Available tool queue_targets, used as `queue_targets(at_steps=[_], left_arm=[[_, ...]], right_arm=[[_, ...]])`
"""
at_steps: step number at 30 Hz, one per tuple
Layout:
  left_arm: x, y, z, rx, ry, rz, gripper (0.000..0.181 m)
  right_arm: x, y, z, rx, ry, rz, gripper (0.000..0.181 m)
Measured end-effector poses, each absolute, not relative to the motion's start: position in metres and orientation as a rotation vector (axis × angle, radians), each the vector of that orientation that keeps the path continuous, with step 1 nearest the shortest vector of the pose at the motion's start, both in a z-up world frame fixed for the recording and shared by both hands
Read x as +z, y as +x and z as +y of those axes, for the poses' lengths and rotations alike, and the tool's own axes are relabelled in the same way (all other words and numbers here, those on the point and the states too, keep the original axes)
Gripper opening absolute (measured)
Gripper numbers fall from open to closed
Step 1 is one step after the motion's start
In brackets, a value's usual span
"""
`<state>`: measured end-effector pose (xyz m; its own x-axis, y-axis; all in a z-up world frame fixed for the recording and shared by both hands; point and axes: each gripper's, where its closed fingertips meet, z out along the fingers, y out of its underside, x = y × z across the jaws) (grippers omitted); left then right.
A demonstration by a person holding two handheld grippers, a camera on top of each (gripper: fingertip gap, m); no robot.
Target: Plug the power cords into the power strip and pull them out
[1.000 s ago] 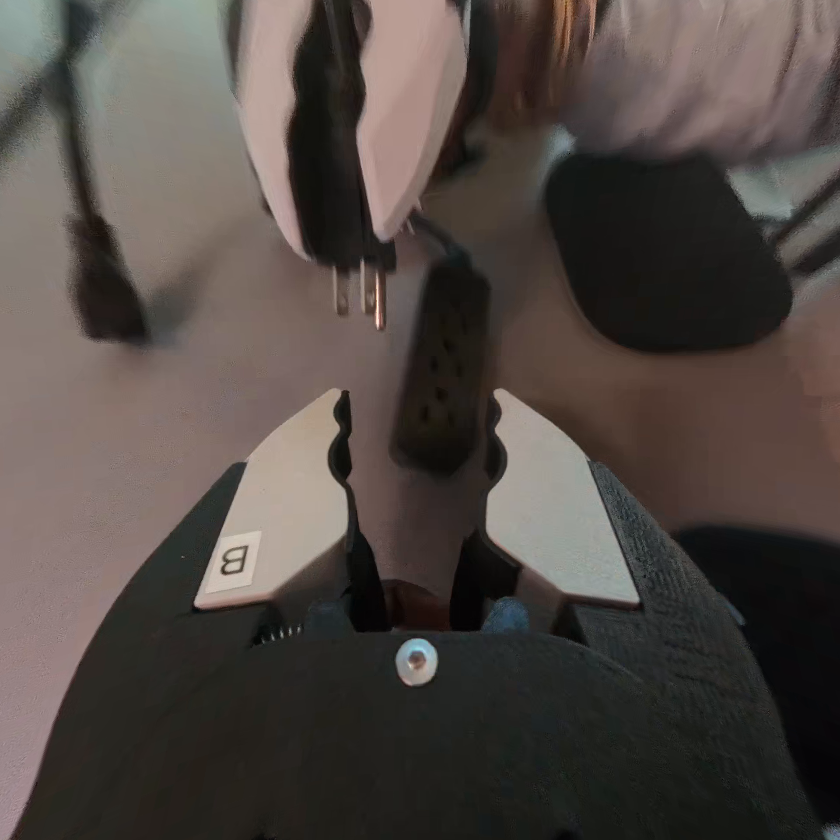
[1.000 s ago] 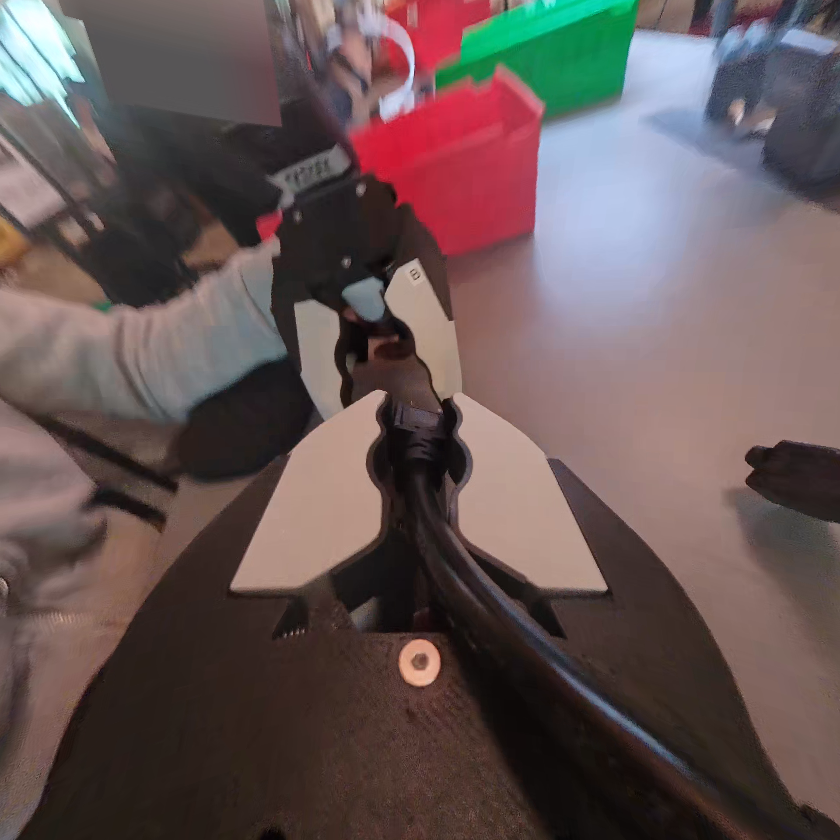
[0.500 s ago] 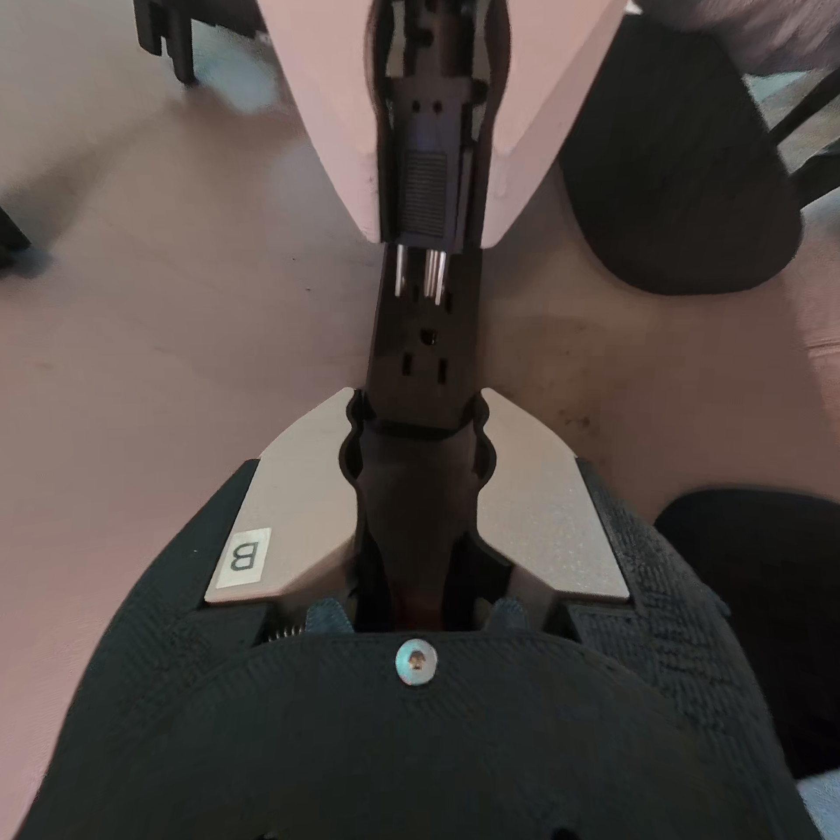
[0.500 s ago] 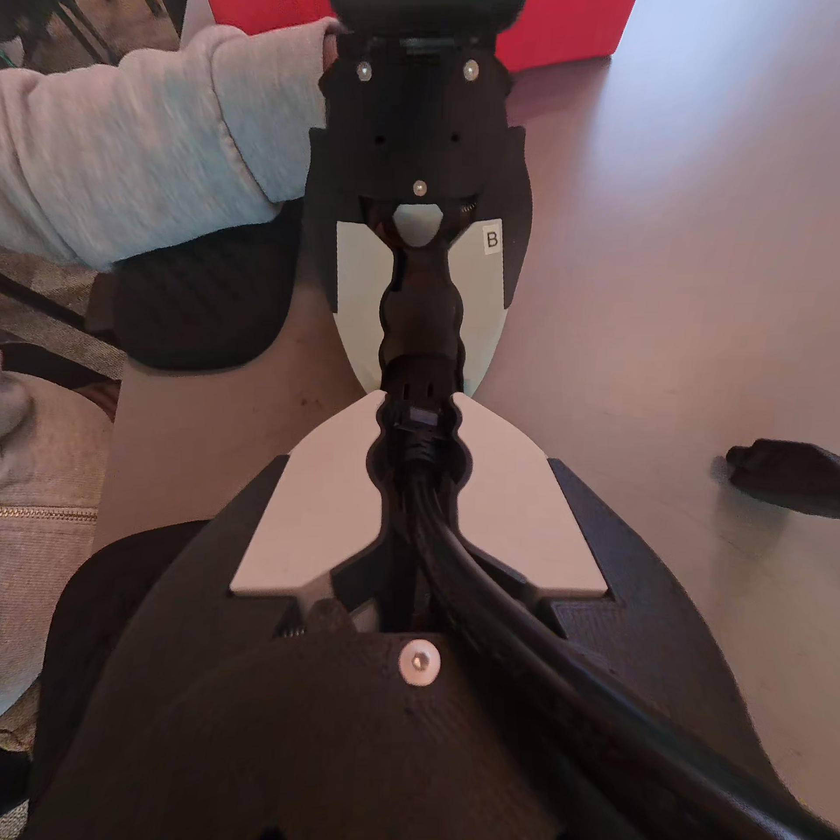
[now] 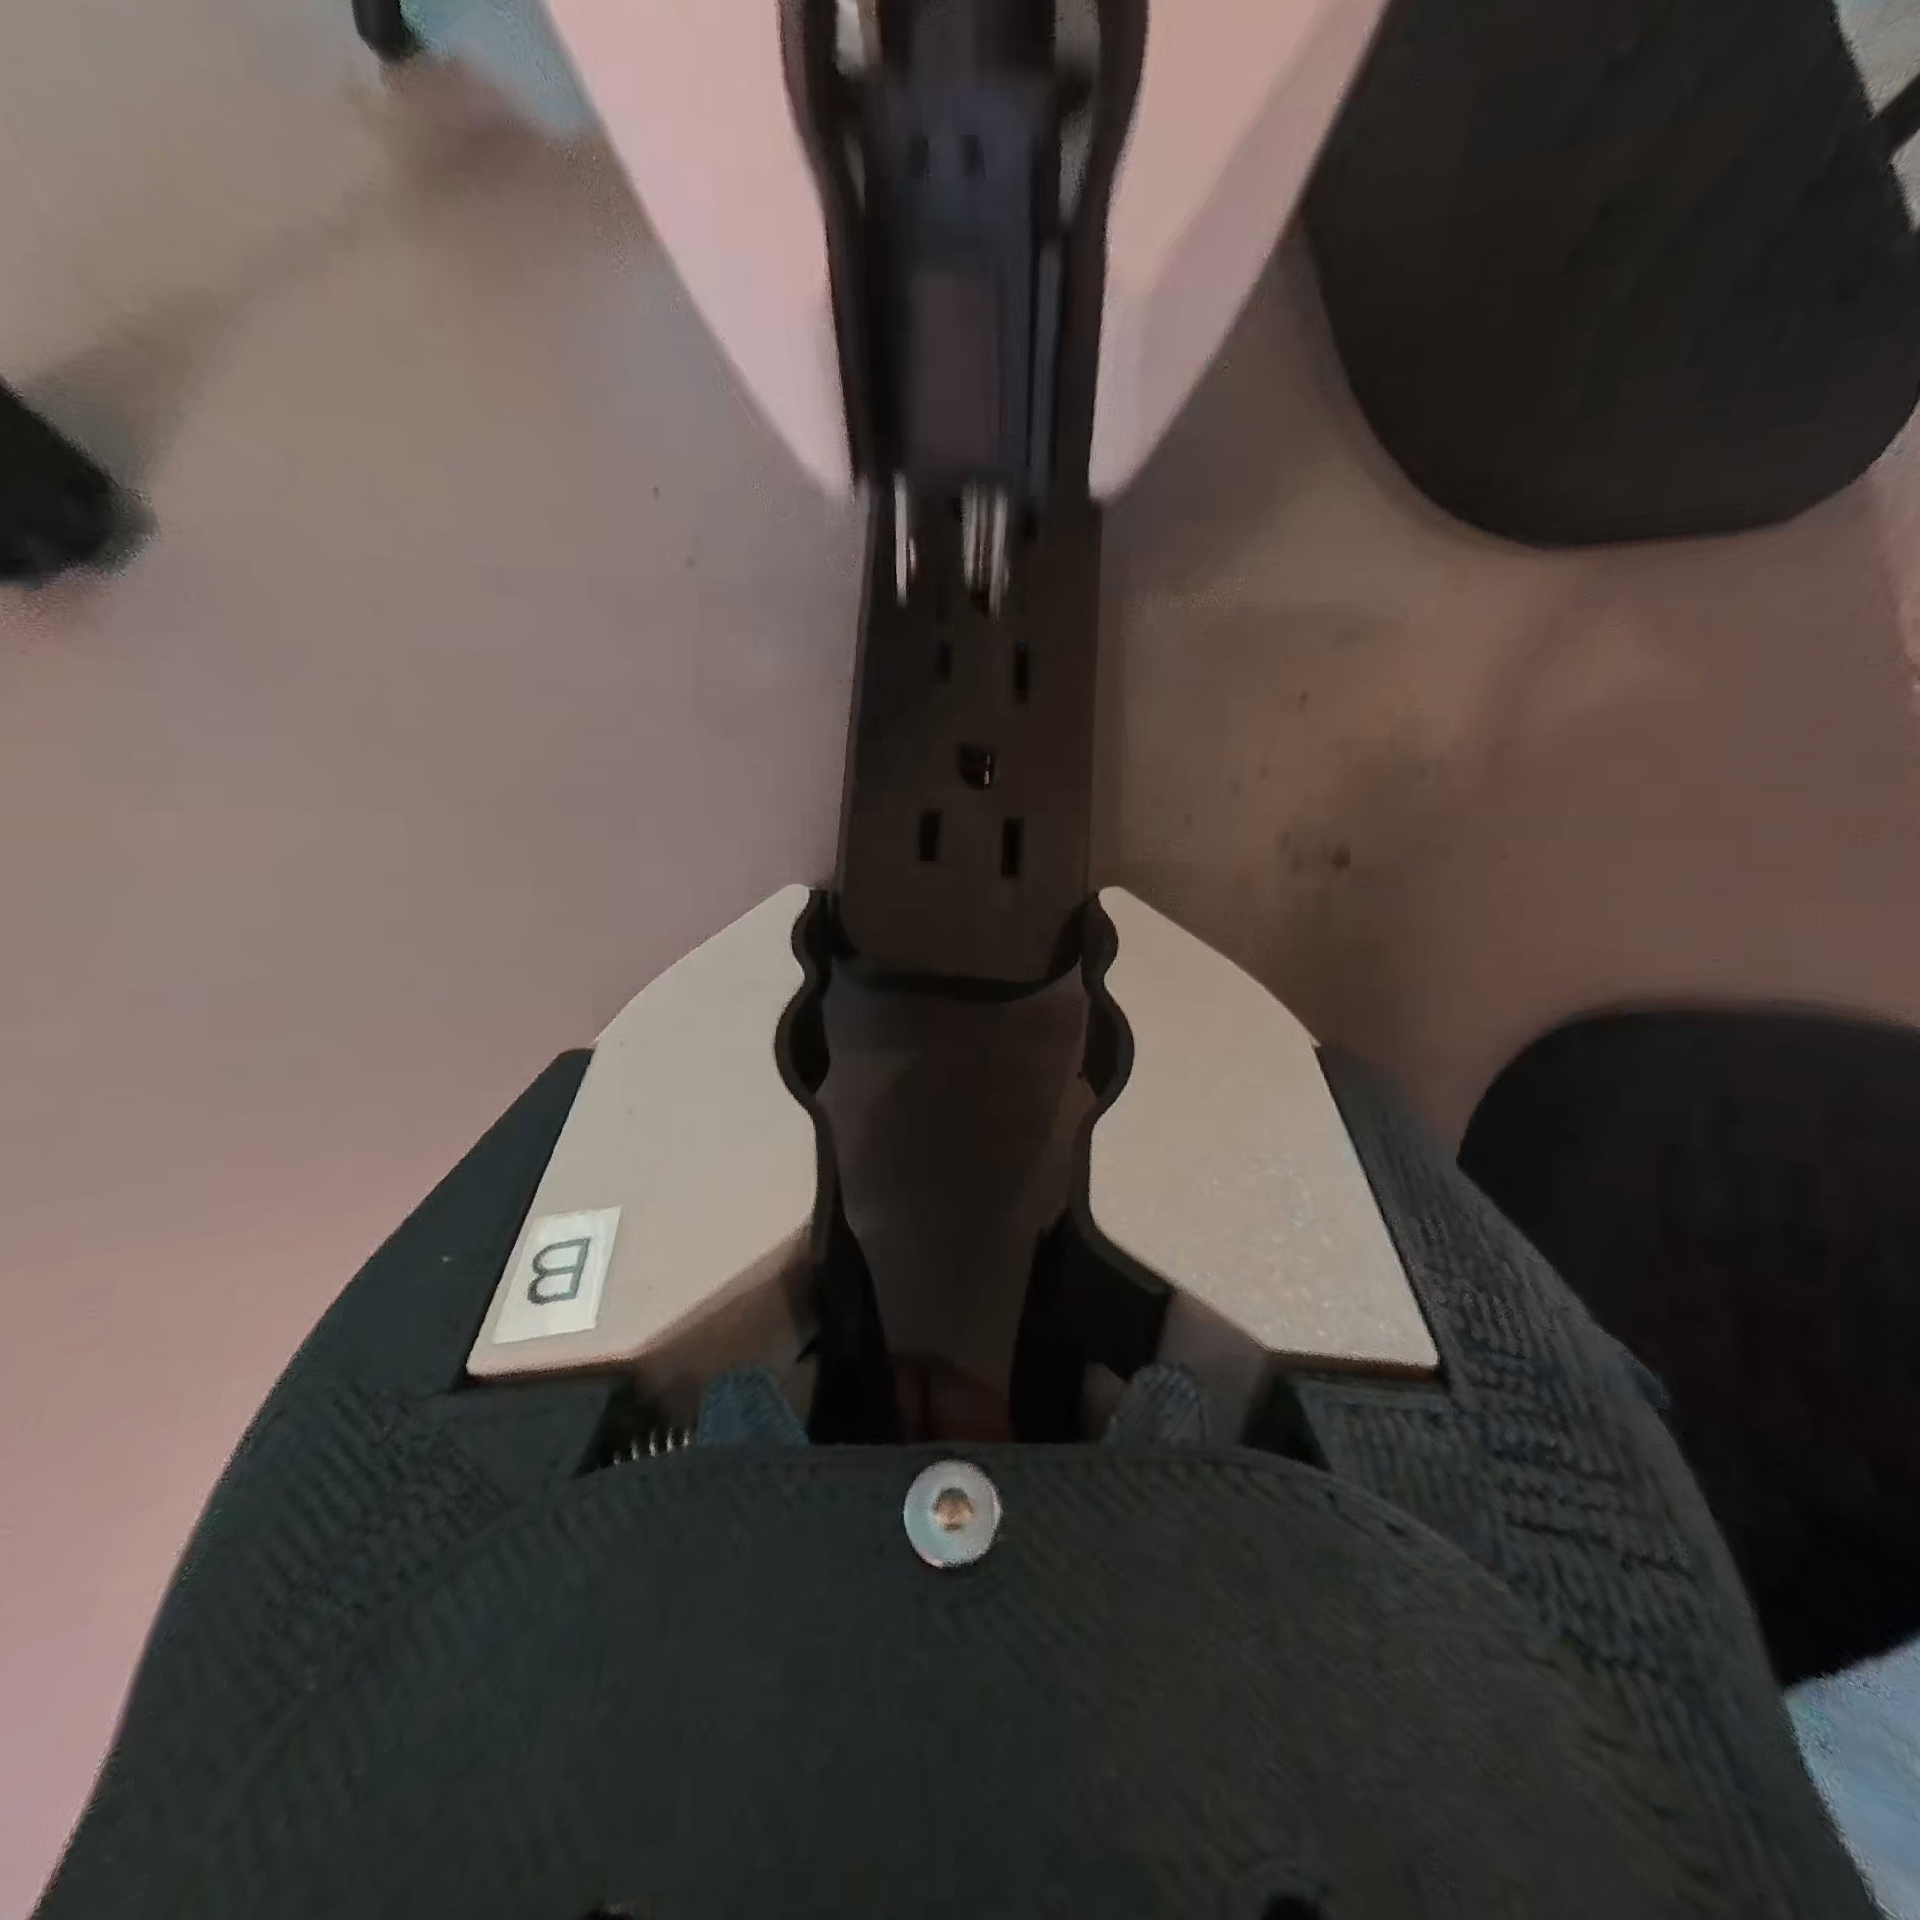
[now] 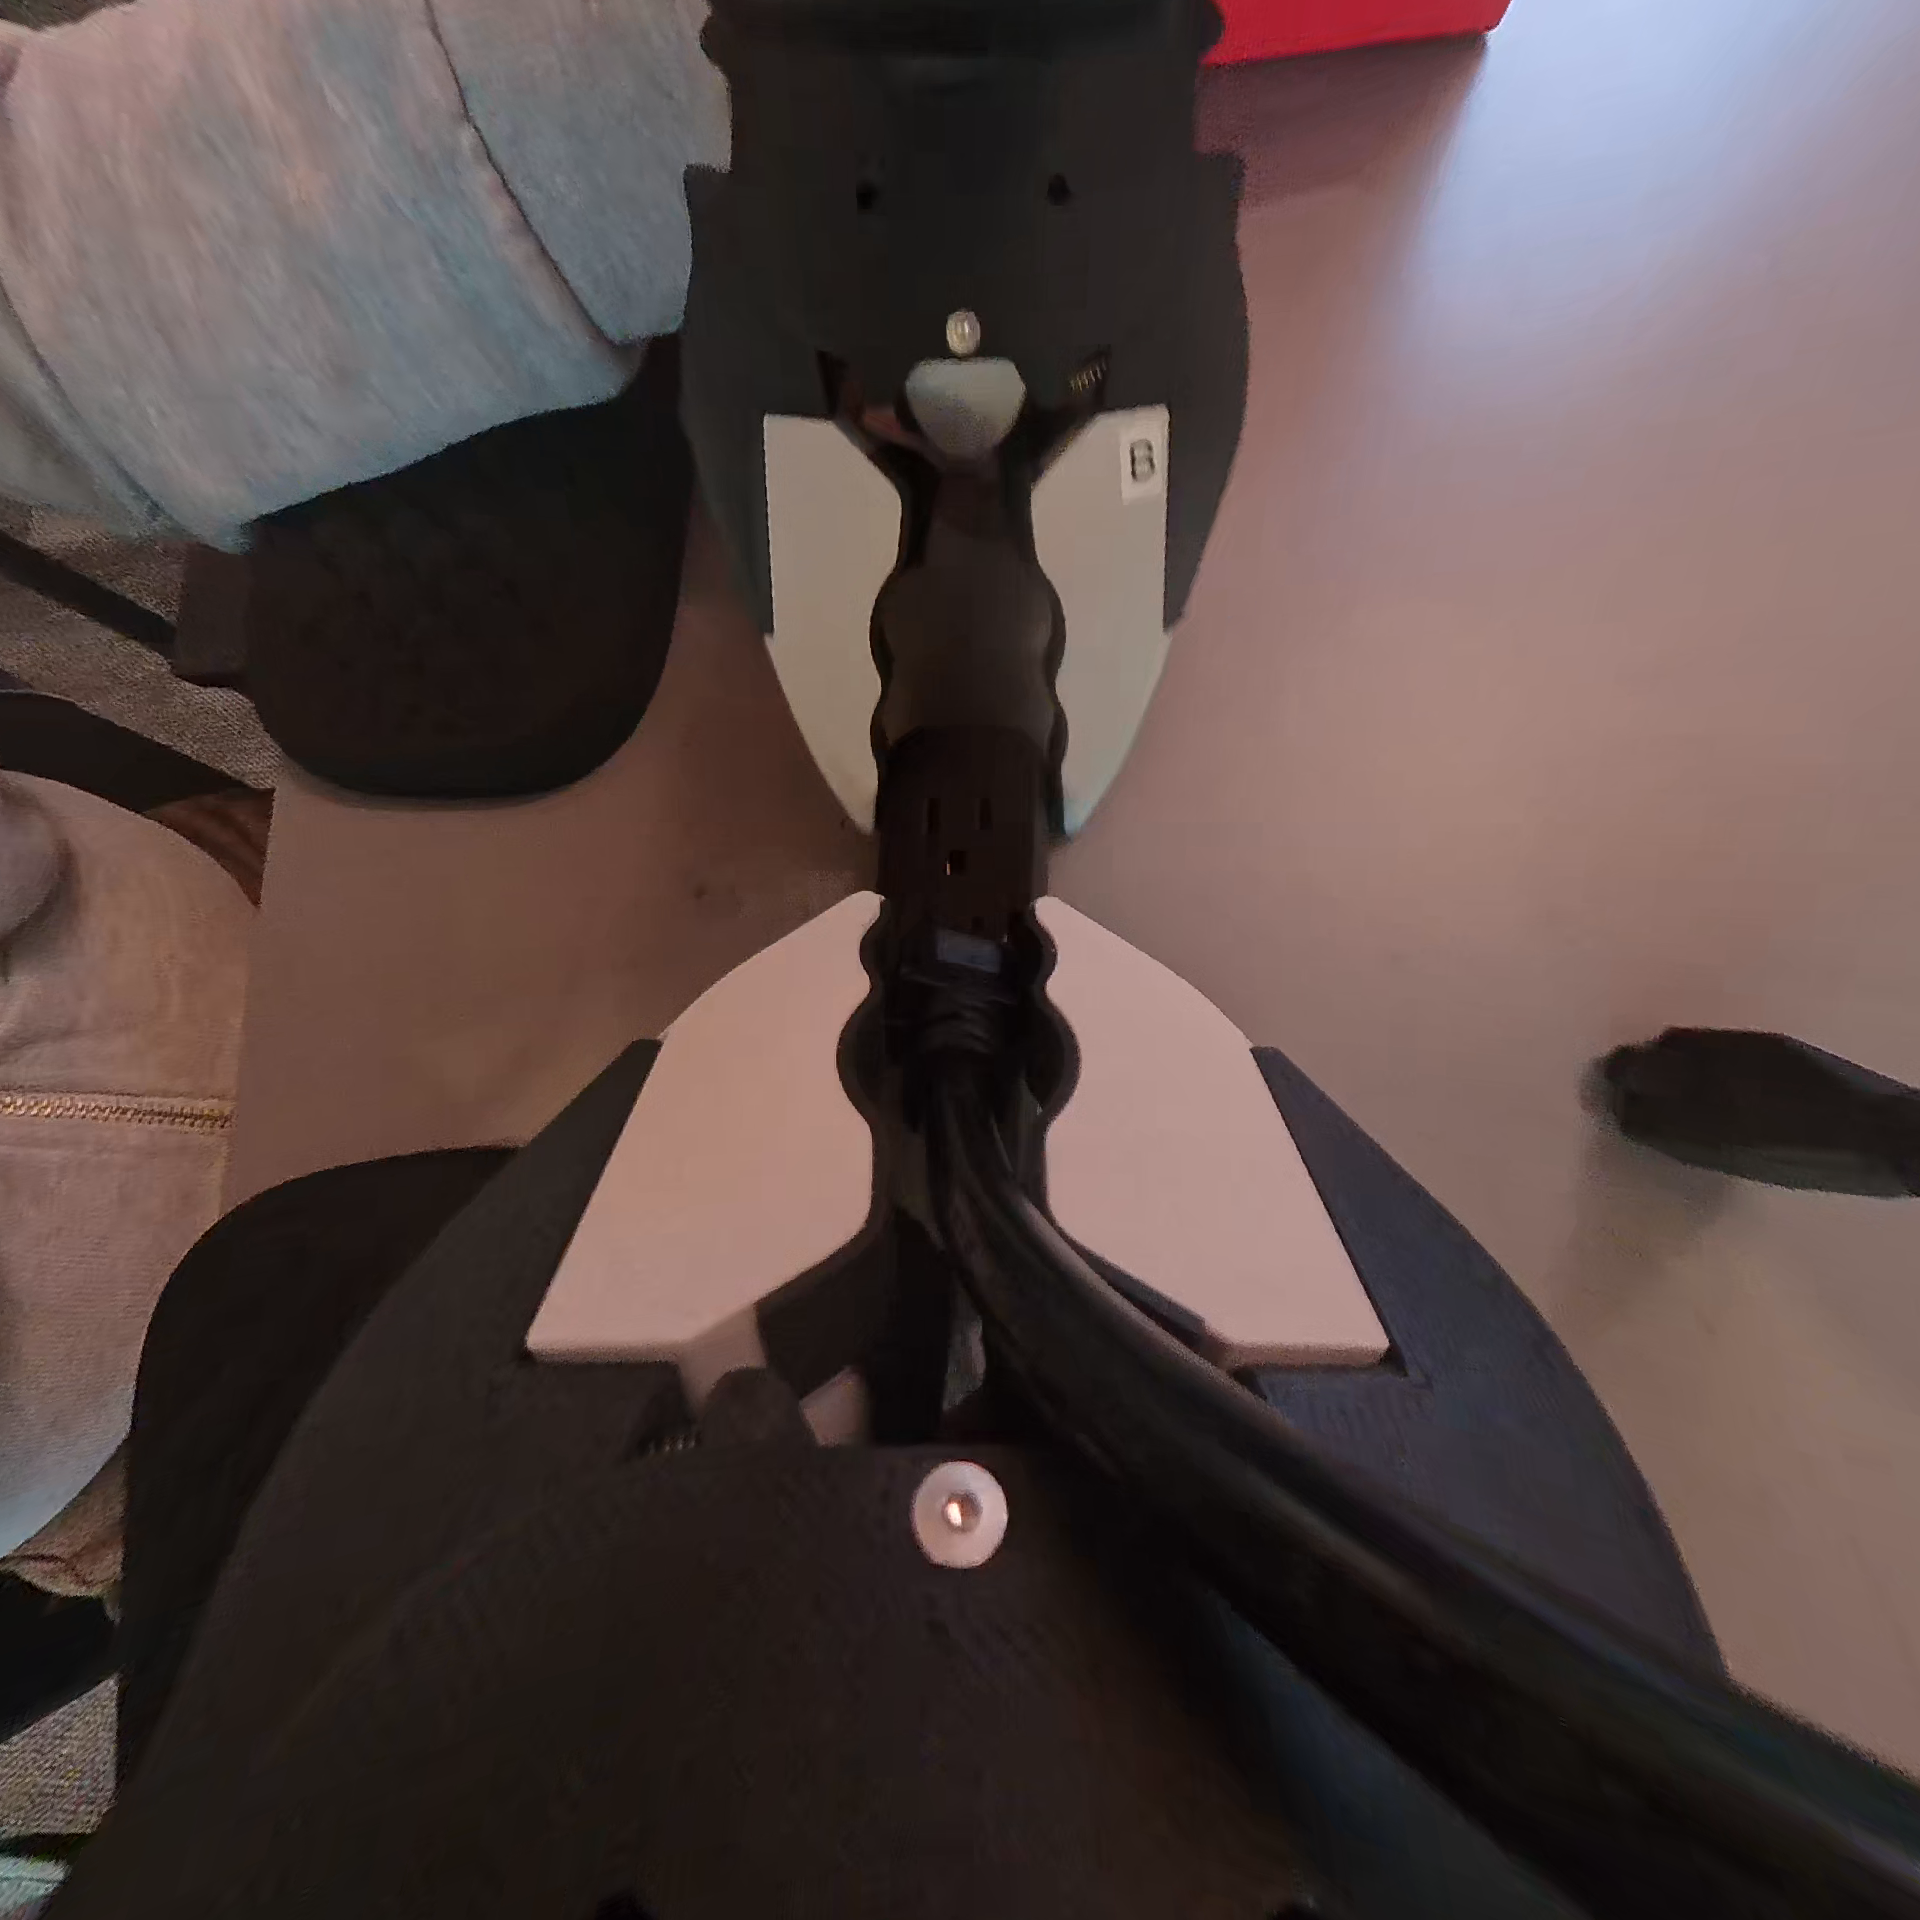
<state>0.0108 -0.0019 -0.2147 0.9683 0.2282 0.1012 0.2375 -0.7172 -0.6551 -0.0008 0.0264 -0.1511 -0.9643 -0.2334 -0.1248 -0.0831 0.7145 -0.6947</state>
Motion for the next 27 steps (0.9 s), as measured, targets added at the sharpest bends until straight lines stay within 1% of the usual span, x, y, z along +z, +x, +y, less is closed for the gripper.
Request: queue_targets(at_steps=[4,5,6,7,9,11,13,16,21,27], left_arm=[[-0.214,0.016,-0.020,-0.037,-2.402,-0.366,0.047],[-0.213,0.013,-0.022,-0.029,-2.400,-0.393,0.057],[-0.208,0.009,-0.020,-0.016,-2.377,-0.417,0.074],[-0.200,0.006,-0.015,0.001,-2.328,-0.405,0.078],[-0.180,0.004,0.001,0.076,-2.225,-0.310,0.079],[-0.178,0.005,0.012,0.171,-2.227,-0.198,0.074],[-0.189,0.005,0.019,0.234,-2.304,-0.112,0.066],[-0.206,0.001,0.022,0.260,-2.380,-0.092,0.045],[-0.209,0.002,0.025,0.108,-2.301,-0.212,0.045],[-0.210,0.003,0.026,0.052,-2.265,-0.240,0.045]], right_arm=[[-0.149,-0.005,0.039,-1.105,-0.259,2.707,0.023],[-0.149,-0.005,0.038,-1.128,-0.260,2.699,0.023],[-0.149,-0.003,0.036,-1.148,-0.261,2.680,0.023],[-0.150,-0.001,0.036,-1.146,-0.267,2.670,0.023],[-0.153,-0.001,0.038,-1.111,-0.283,2.701,0.023],[-0.154,0.001,0.040,-1.092,-0.290,2.705,0.023],[-0.156,0.003,0.039,-1.083,-0.275,2.695,0.023],[-0.163,0.003,0.039,-1.032,-0.272,2.731,0.023],[-0.167,0.002,0.038,-1.003,-0.275,2.785,0.023],[-0.169,0.005,0.029,-1.035,-0.272,2.778,0.023]])
